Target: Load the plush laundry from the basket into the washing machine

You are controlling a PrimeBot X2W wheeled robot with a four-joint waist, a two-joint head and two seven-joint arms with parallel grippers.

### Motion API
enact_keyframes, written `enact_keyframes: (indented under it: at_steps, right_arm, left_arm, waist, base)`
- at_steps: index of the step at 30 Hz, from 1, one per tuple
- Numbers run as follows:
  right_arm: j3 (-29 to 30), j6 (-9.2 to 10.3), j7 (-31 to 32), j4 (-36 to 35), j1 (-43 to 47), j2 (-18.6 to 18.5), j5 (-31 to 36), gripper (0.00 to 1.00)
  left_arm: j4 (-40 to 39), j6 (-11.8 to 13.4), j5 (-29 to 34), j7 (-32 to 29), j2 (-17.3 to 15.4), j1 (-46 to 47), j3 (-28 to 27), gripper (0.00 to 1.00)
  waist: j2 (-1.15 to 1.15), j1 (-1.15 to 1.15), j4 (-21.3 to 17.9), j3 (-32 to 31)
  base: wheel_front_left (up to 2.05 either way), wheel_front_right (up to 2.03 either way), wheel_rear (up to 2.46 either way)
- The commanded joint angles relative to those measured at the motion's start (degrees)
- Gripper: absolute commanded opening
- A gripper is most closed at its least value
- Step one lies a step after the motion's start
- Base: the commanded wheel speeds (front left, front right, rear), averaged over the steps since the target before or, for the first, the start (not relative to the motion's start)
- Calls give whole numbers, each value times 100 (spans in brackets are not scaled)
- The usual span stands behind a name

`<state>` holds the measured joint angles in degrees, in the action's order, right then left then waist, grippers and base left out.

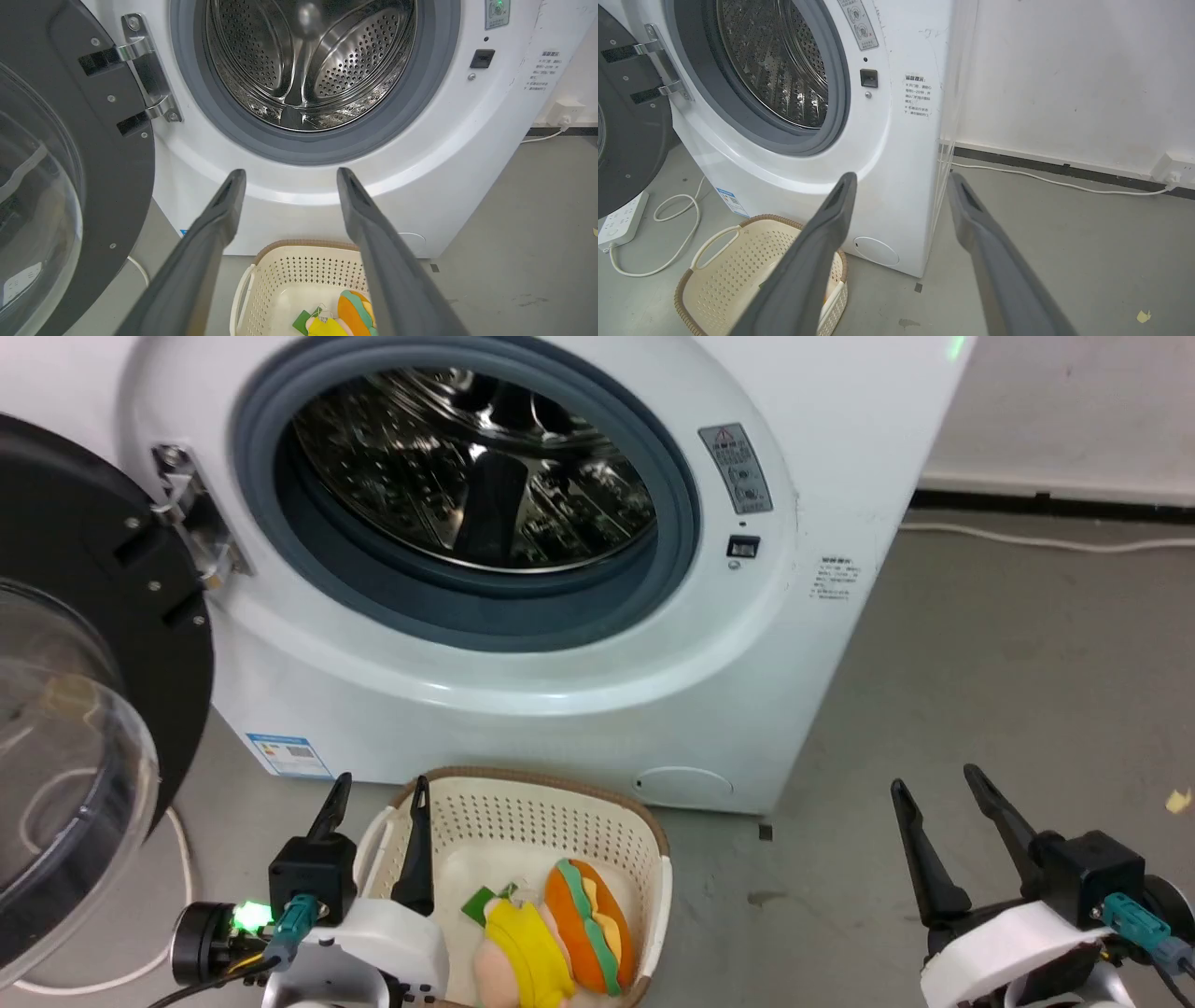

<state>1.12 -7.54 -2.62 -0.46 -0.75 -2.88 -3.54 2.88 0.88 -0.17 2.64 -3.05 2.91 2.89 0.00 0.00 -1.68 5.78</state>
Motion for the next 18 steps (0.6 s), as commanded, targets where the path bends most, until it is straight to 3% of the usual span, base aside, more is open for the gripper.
enact_keyframes:
  at_steps: [1, 18]
  right_arm:
    - [7, 1, -50, -27, -96, 0, -45, 100]
    - [-73, 2, -253, -52, -442, 0, -429, 100]
  left_arm:
    - [56, 10, -9, 46, -35, 109, 19, 100]
    - [1169, -121, -11, 169, -304, 726, 215, 100]
  waist:
    - [0, 0, -57, 91]
    - [0, 0, -490, 971]
  base:
    - [0, 0, 0]
    - [0, 0, 0]
